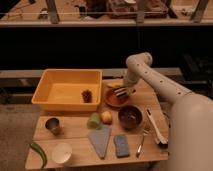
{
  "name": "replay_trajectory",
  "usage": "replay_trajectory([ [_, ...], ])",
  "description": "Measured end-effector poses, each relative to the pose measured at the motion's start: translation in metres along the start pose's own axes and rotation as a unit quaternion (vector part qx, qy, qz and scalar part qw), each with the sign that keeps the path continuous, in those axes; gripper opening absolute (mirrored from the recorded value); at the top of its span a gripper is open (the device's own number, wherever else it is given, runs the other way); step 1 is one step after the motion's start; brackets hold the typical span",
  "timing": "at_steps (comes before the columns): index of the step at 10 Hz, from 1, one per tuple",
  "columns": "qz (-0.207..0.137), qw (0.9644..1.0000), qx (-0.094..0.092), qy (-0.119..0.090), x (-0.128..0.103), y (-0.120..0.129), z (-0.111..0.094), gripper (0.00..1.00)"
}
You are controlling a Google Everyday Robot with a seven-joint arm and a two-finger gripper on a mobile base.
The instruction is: Wipe red bowl with eraser
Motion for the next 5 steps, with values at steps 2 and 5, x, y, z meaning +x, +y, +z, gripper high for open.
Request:
replay_trajectory([
  [2,-0.008,0.9999,0.003,-0.009,-0.023,-0.011,0.006,0.14],
  [5,-0.026,0.9993,0.0,-0.027,-0.056,-0.018,0.018,0.14],
])
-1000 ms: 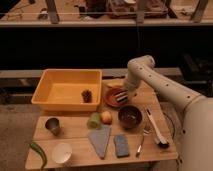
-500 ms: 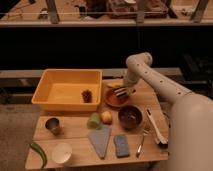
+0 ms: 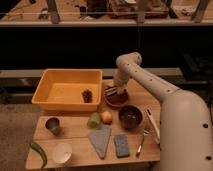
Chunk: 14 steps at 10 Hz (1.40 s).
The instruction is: Wipe red bowl with eraser
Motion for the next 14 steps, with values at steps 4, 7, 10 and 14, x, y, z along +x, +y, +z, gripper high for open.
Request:
replay_trajectory([
  [4,-0.022,0.9997,-0.003,-0.013,-0.013,0.014,-0.002,0.14],
  [7,-0.025,0.9996,-0.001,-0.014,0.0,0.039,-0.022,0.14],
  [10,-0.028,0.9996,-0.003,-0.007,0.012,0.051,-0.032,0.14],
  [14,0.004,0.9998,-0.001,0.019,0.056,0.047,-0.035,0.14],
])
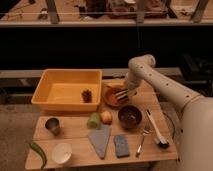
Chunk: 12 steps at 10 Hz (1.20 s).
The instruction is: Wipe red bowl with eraser
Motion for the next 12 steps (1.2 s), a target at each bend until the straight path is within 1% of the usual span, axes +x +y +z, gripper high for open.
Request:
replay_trajectory([
  [2,0.012,0.9999,0.005,0.006,0.004,-0.017,0.005,0.14],
  [4,0.02,0.9997,0.01,0.004,-0.002,-0.032,0.013,0.14],
  [7,0.019,0.9997,0.014,-0.007,-0.027,-0.049,0.025,0.14],
  [10,0.012,0.9995,0.019,-0.021,-0.045,-0.054,0.027,0.14],
  [11,0.005,0.9994,0.018,-0.03,-0.052,-0.053,0.027,0.14],
  [12,-0.002,0.9991,0.014,-0.039,-0.057,-0.046,0.025,0.14],
])
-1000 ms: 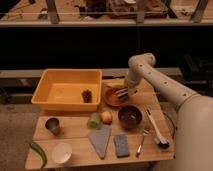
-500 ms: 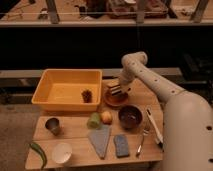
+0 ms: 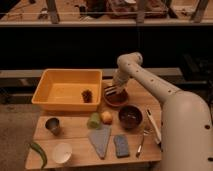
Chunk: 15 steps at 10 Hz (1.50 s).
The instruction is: Wipe red bowl with eraser
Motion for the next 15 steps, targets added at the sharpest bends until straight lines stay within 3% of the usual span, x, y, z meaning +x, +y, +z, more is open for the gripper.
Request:
replay_trajectory([
  [2,-0.017,0.9998,-0.007,-0.013,-0.012,0.015,-0.004,0.14],
  [5,-0.039,0.999,-0.017,-0.015,-0.019,0.041,-0.013,0.14],
  [8,-0.043,0.9987,-0.026,0.003,0.002,0.06,-0.021,0.14],
  [12,-0.013,0.9992,-0.017,0.035,0.045,0.06,-0.032,0.14],
  [15,0.006,0.9988,-0.006,0.048,0.058,0.034,-0.028,0.14],
])
